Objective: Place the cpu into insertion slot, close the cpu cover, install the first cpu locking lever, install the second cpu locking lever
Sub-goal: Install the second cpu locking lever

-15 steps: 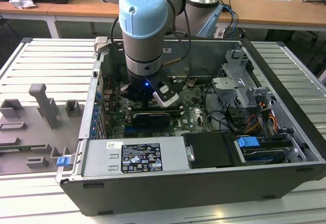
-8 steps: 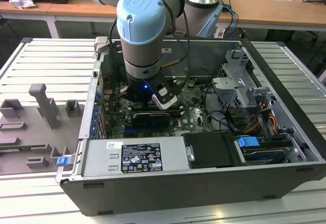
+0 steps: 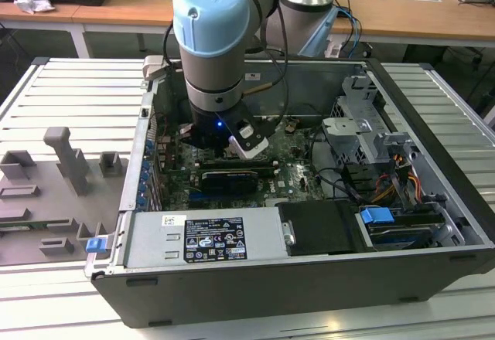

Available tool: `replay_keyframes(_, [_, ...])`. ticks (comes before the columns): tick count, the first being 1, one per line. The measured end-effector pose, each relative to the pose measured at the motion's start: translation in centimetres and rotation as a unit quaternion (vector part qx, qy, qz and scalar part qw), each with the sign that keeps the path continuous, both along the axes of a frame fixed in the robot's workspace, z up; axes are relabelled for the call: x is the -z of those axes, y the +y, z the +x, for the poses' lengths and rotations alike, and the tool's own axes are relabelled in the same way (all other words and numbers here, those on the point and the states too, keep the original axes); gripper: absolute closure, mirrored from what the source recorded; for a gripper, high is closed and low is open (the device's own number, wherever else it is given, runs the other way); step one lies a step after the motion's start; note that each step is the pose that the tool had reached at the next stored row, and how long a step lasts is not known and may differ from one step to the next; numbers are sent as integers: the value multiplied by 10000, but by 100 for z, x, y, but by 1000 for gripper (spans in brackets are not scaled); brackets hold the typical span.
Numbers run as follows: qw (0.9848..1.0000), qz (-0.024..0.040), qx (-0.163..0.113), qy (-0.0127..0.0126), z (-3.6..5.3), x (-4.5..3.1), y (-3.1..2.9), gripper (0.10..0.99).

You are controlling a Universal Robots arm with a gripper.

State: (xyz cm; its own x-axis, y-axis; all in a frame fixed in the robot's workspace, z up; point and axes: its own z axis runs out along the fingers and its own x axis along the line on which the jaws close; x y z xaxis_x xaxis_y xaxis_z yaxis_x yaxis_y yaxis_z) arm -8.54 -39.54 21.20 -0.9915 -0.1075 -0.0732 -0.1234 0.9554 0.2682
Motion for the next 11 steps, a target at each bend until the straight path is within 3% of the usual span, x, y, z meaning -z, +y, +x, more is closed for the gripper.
replay_keyframes(8, [10000,-7,1,-1,-1,-188,3,980])
replay_keyframes(11, [10000,-5,1,-2,-1,-190,4,980])
